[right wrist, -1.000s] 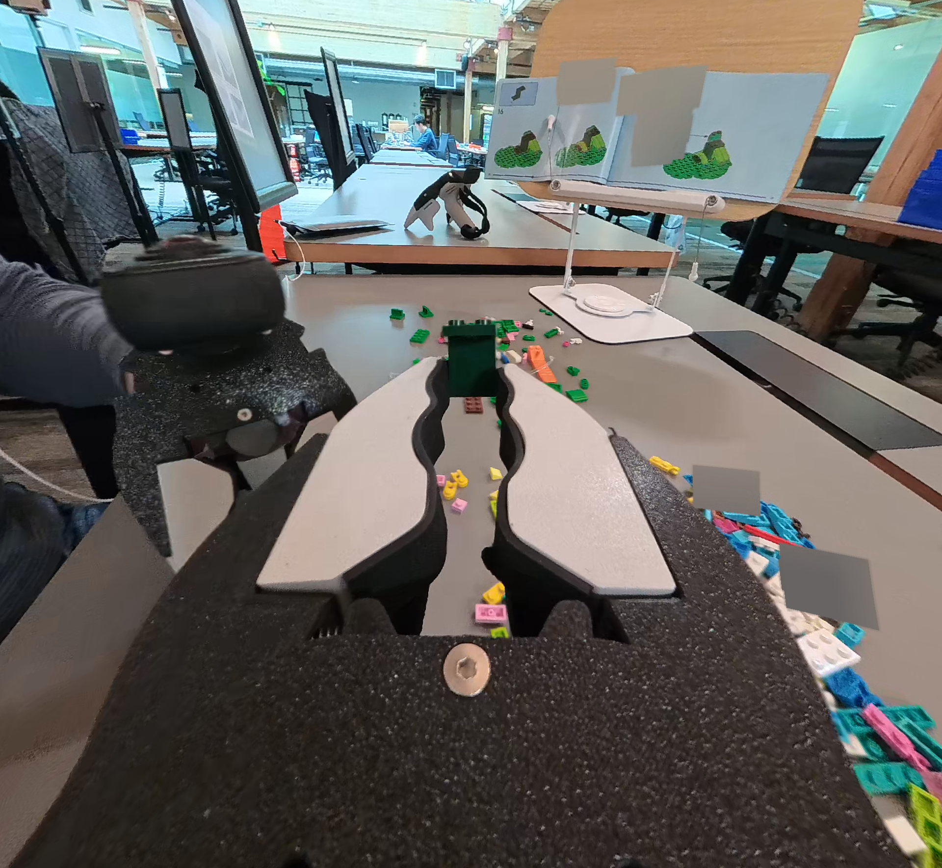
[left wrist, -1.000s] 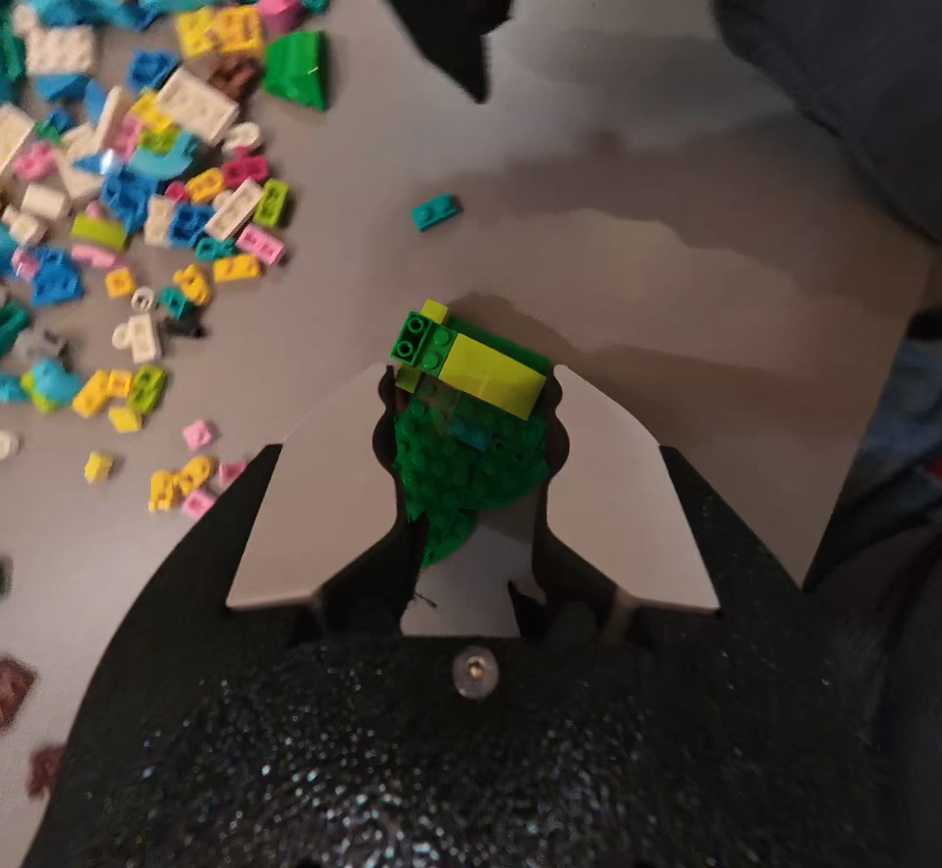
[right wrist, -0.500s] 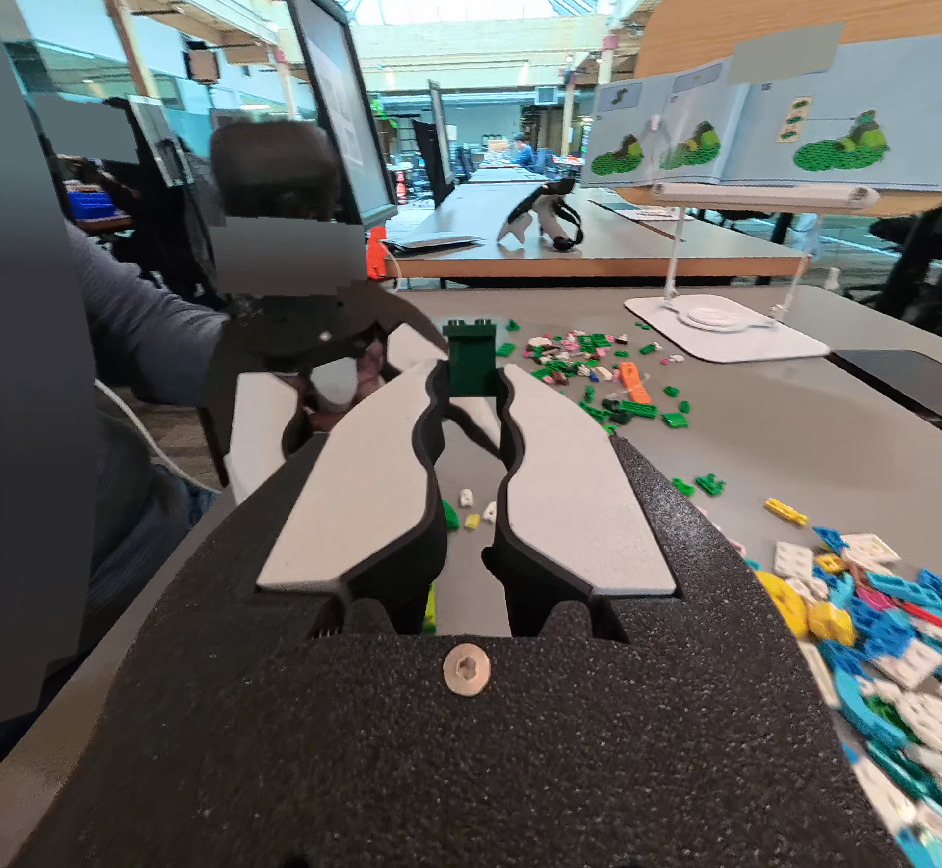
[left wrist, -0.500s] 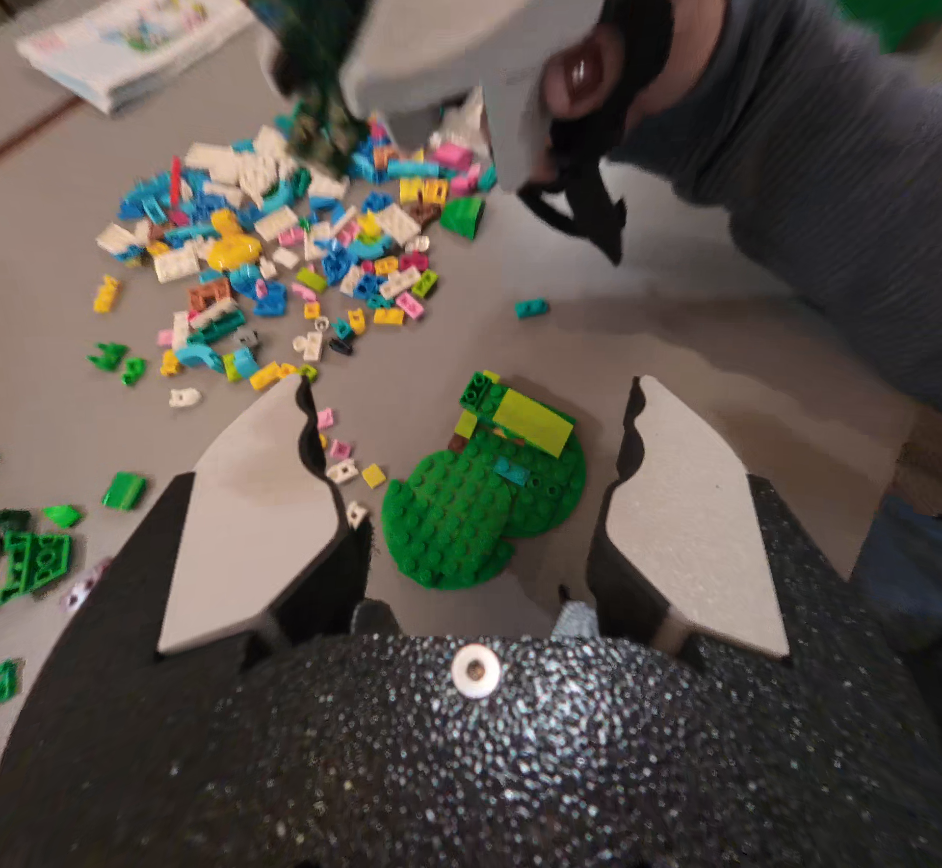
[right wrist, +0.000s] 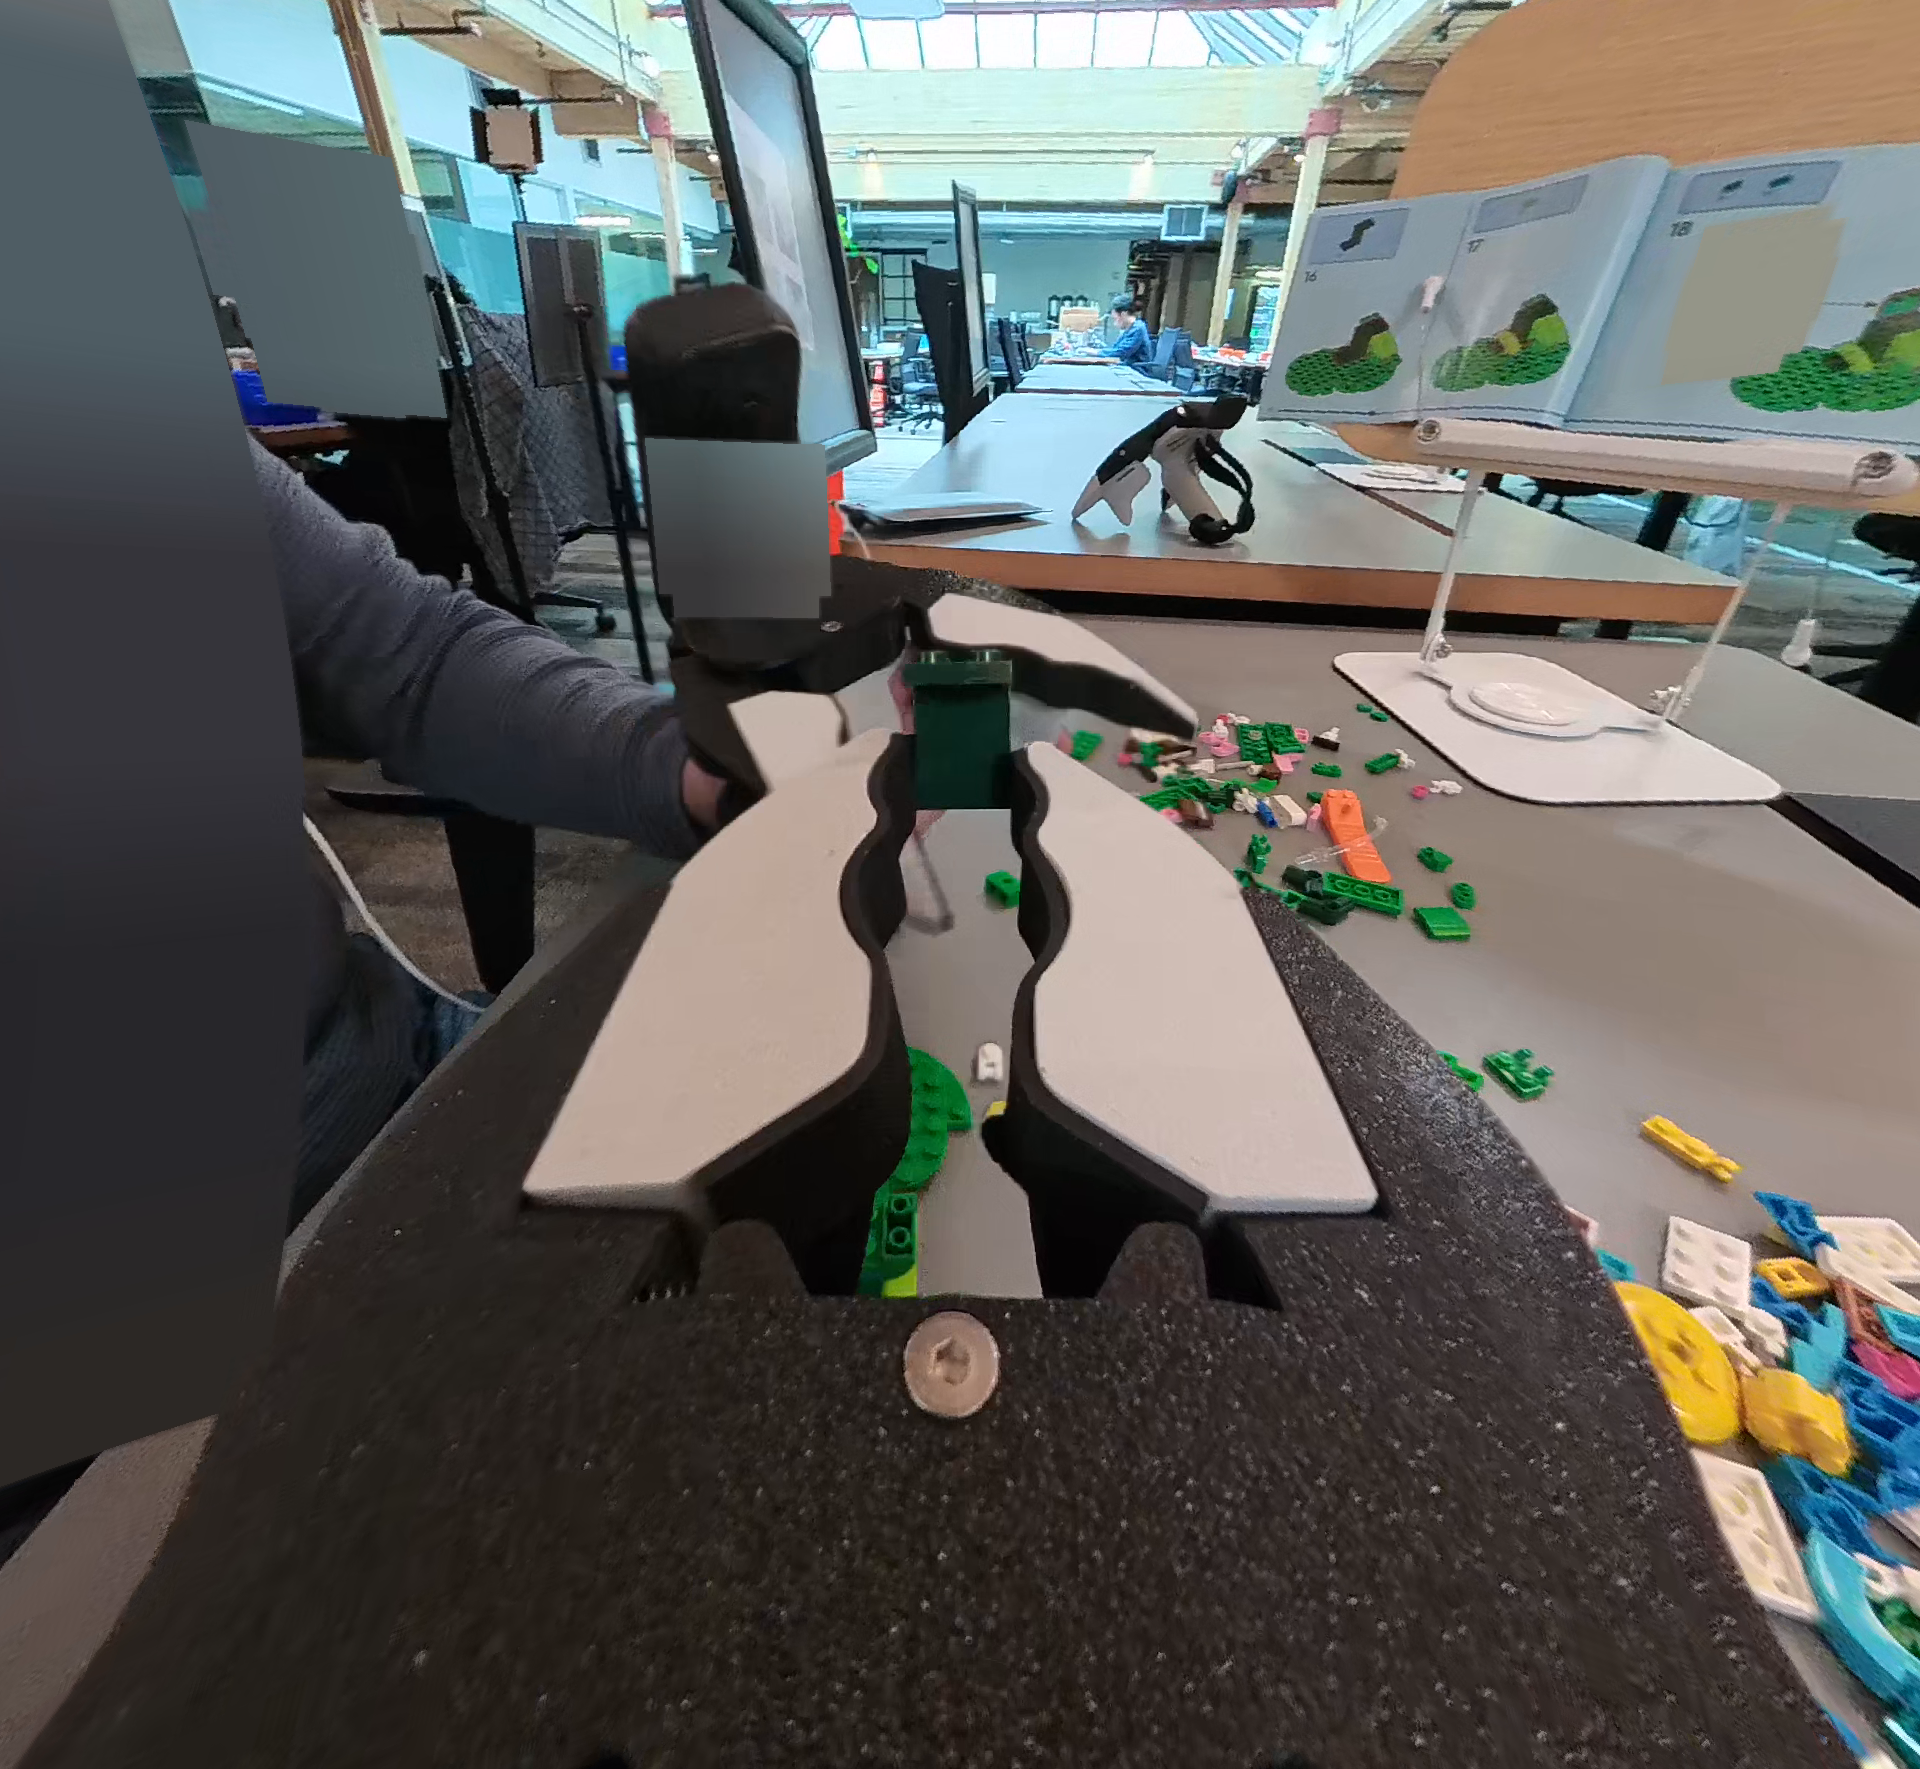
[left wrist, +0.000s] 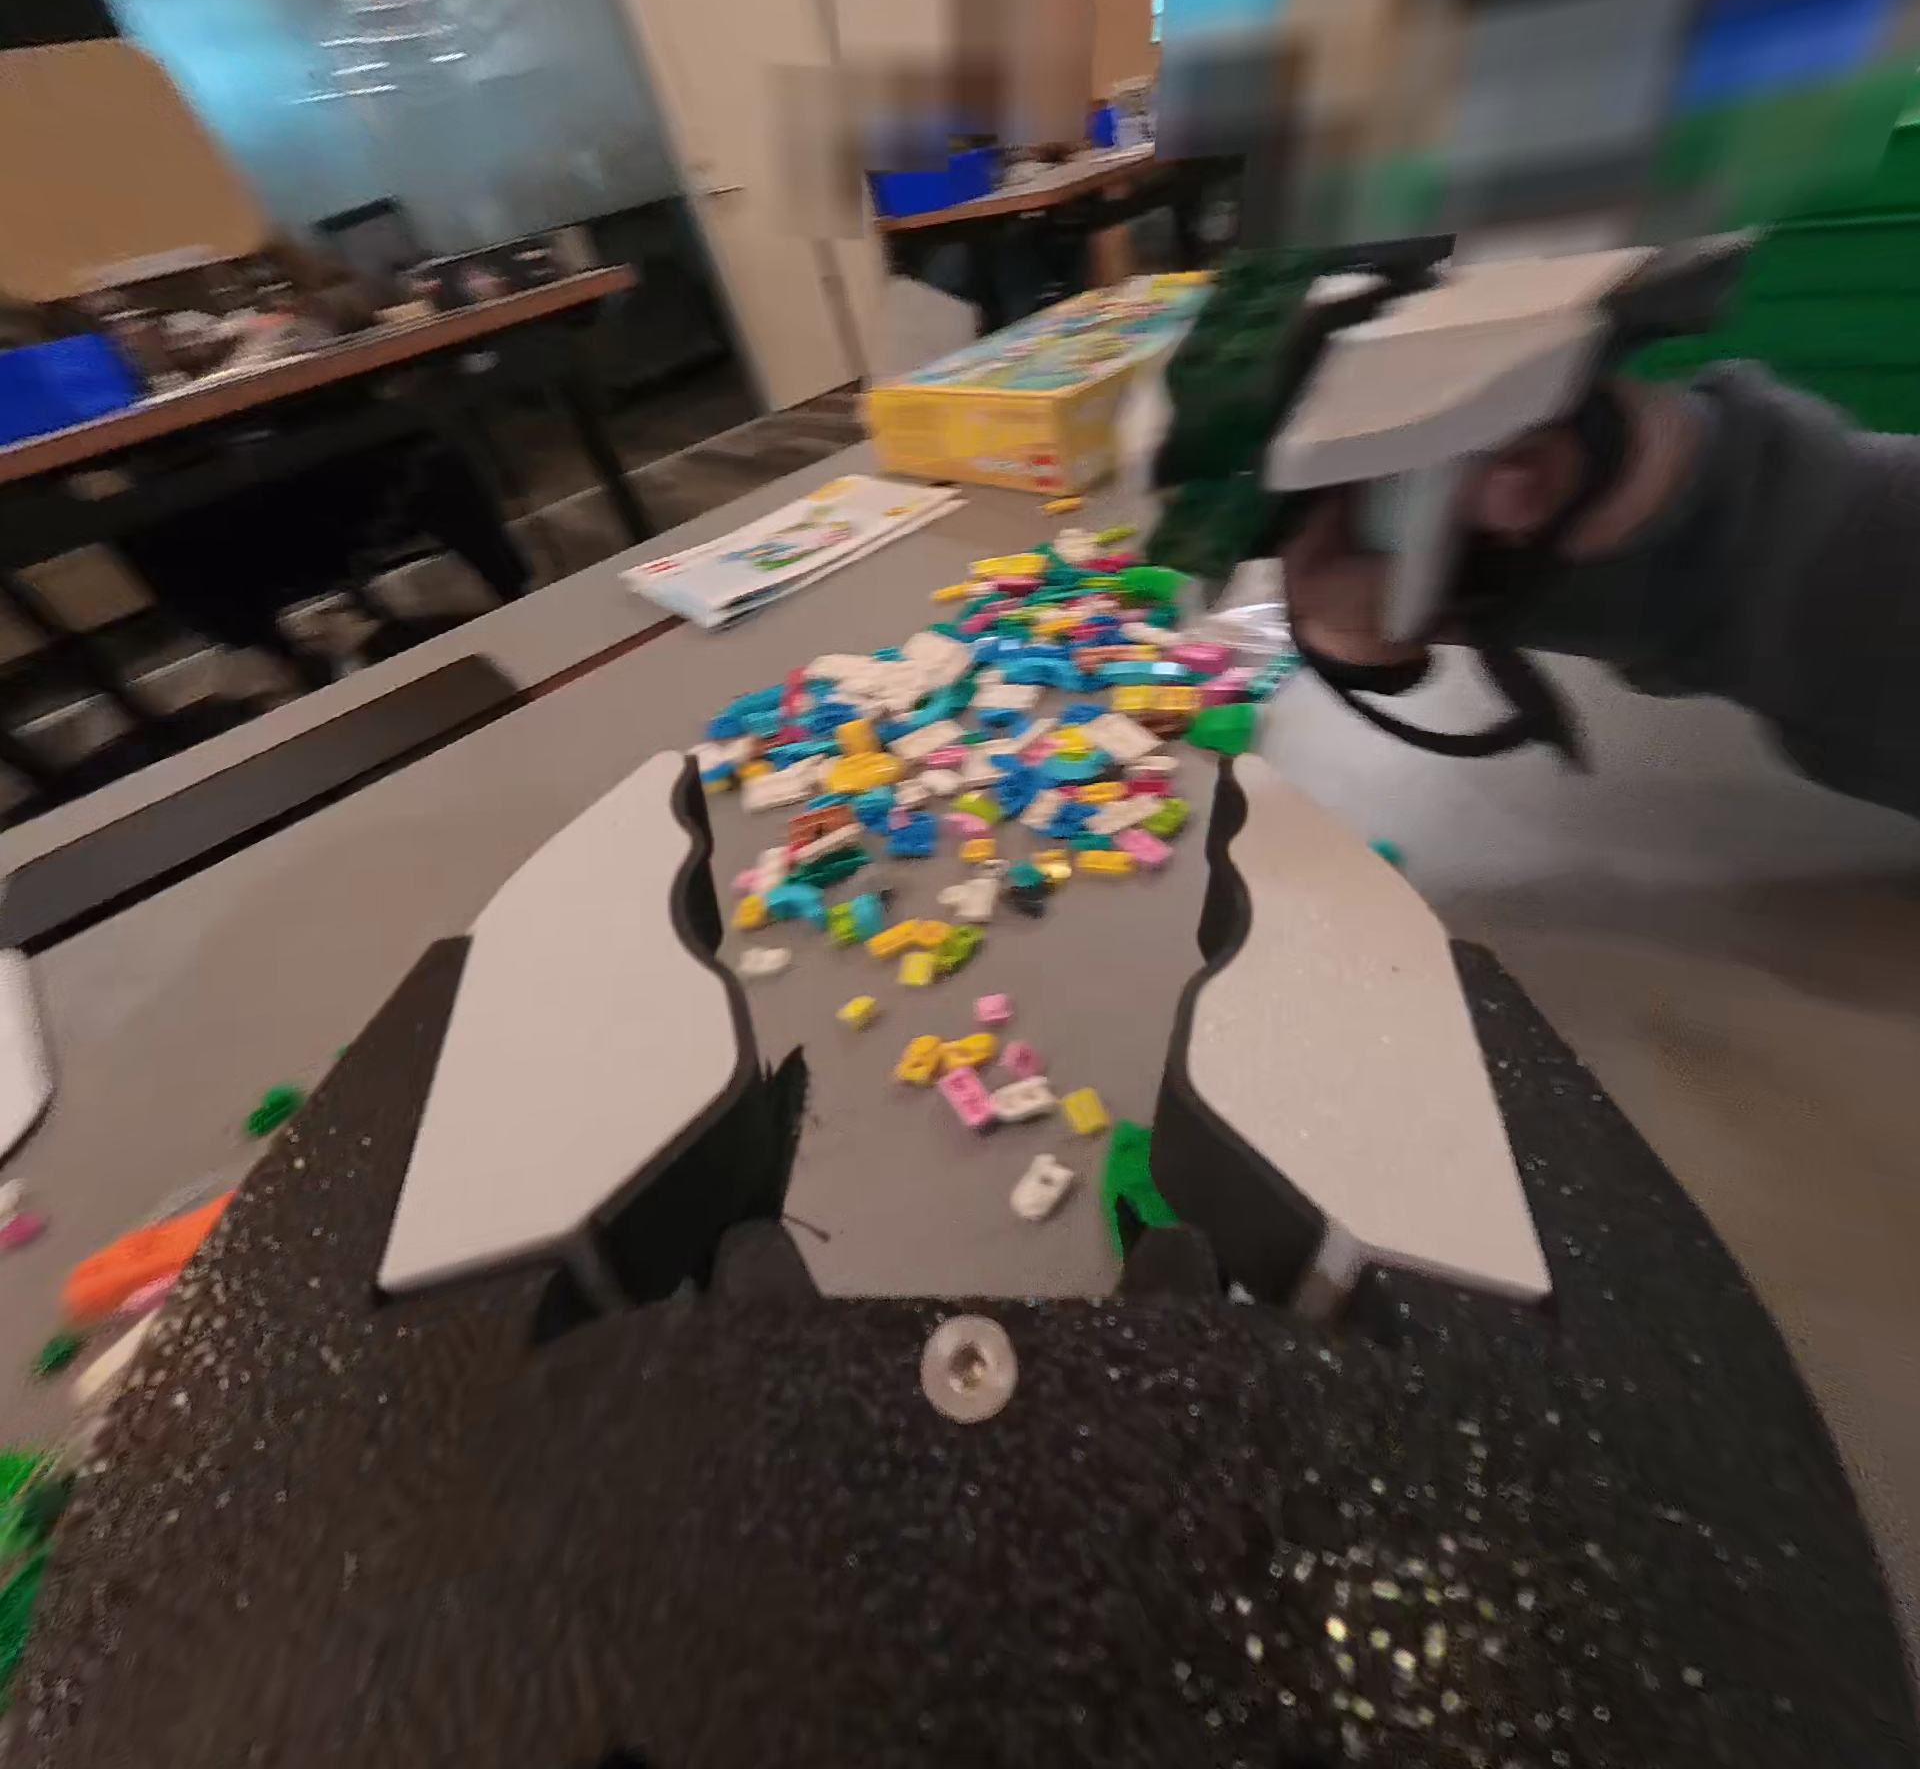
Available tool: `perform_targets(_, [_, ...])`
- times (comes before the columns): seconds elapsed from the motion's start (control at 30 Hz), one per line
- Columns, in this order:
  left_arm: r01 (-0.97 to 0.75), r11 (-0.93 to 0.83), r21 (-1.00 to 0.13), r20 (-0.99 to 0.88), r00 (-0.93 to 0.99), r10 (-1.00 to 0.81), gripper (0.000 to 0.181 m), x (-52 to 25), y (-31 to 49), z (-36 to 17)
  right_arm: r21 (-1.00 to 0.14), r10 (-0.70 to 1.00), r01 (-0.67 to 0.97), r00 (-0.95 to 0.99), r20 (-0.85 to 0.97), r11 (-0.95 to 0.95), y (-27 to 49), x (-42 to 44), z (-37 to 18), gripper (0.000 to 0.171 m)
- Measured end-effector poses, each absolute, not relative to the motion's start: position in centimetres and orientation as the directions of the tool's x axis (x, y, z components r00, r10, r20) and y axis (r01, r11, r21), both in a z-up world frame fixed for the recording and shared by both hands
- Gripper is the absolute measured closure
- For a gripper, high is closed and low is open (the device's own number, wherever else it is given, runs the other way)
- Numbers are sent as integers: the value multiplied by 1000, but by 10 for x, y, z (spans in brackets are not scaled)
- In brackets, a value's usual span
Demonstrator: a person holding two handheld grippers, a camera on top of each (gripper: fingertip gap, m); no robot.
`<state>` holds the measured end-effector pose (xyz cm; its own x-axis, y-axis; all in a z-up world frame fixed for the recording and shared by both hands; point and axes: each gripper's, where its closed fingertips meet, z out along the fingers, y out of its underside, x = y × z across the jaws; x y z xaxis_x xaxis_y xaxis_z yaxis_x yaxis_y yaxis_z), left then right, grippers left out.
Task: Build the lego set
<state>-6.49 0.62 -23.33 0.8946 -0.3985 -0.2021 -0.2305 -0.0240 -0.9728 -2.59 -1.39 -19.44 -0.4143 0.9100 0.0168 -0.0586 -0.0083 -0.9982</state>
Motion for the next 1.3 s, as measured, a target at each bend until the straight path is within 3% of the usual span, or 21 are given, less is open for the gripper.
perform_targets(0.13, [-183, -1, -983, -170, 919, -356, 95, -82, 20, -238, -998, 922, -61, -387, 2, -24, -7, -27, -195, 155])
perform_targets(0.33, [-128, 93, -987, -159, 801, -577, 101, -51, 2, -237, -998, 917, -32, -397, -33, -50, -7, -29, -200, 155])
perform_targets(0.53, [18, 68, -998, -38, 682, -730, 117, -34, -17, -231, -999, 888, 27, -456, -55, -48, -20, -35, -211, 155])
perform_targets(0.9, [17, 92, -996, -59, 650, -757, 153, -30, -25, -229, -995, 850, 86, -520, -86, -48, -34, -39, -222, 155])
perform_targets(1.3, [40, 79, -996, -35, 642, -766, 160, -31, -25, -229, -997, 845, 70, -530, -72, -41, -38, -40, -221, 154])
